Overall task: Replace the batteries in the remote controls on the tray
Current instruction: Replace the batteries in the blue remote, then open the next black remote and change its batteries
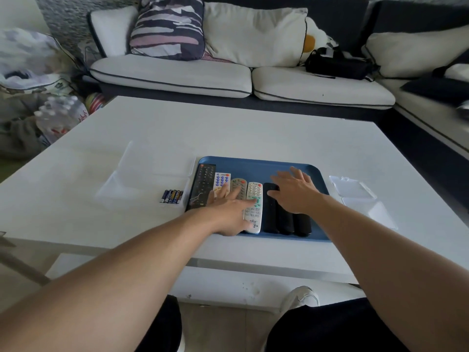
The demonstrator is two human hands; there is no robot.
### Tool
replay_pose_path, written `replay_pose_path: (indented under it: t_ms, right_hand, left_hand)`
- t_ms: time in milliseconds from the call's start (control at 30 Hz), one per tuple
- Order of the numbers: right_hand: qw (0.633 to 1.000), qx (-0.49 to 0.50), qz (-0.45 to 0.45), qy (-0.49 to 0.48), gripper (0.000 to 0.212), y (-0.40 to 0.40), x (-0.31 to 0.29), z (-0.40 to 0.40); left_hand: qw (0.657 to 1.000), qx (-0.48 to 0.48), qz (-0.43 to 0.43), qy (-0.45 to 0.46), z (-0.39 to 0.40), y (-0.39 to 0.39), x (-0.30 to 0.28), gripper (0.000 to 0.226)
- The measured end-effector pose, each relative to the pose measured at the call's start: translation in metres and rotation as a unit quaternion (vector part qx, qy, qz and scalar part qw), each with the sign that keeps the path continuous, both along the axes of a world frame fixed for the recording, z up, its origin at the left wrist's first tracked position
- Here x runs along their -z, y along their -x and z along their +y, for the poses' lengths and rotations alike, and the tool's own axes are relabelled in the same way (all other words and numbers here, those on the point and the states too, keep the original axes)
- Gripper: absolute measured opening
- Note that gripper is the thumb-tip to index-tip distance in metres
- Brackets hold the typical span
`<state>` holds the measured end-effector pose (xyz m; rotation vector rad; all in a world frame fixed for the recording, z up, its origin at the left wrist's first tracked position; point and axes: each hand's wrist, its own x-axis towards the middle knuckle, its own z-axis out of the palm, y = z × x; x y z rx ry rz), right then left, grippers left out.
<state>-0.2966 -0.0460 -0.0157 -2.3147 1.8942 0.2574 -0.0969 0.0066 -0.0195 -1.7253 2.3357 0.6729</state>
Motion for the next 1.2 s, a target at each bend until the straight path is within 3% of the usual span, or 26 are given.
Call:
replay_pose_path:
  t_ms: [233, 400, 633, 767, 833, 900, 967, 1067, 1200]
  right_hand:
    - [0.995, -0.023, 0.095, -0.034, 0.073, 0.001, 0.001, -0.019]
    - [0.997, -0.019, 0.065, -0.039, 0.068, 0.001, 0.007, -0.024]
    - [0.997, 0.034, -0.069, 0.011, 0.062, -0.001, -0.004, -0.020]
    - [0.970, 0.079, -0.229, 0.006, 0.040, -0.002, -0.016, -0.008]
    - [0.961, 0.079, -0.265, 0.025, 0.031, -0.004, -0.026, 0.001]
    - [0.954, 0.074, -0.281, 0.069, 0.025, -0.008, -0.039, 0.008]
    - [0.946, 0.071, -0.291, 0.127, 0.023, -0.013, -0.052, 0.015]
    - [0.923, 0.074, -0.319, 0.200, 0.025, -0.027, -0.066, 0.025]
    - [0.904, 0.043, -0.366, 0.217, 0.031, -0.046, -0.083, 0.043]
  left_hand:
    - [0.999, 0.018, -0.028, 0.001, -0.003, 0.002, 0.005, 0.072]
    - [1.000, 0.011, -0.022, -0.002, -0.003, 0.000, 0.005, 0.075]
    - [1.000, -0.002, -0.009, -0.009, -0.006, 0.002, 0.011, 0.074]
    - [1.000, -0.008, -0.004, -0.012, -0.008, 0.005, 0.004, 0.072]
    - [1.000, -0.006, 0.010, -0.008, -0.007, 0.008, -0.002, 0.075]
    - [0.999, -0.005, 0.045, 0.014, -0.004, 0.013, -0.008, 0.084]
    - [0.990, -0.033, 0.131, 0.027, 0.005, 0.021, -0.019, 0.089]
    - [0.950, -0.119, 0.287, 0.042, 0.014, 0.029, -0.032, 0.055]
    - [0.893, -0.228, 0.385, 0.051, 0.014, 0.027, -0.035, 0.018]
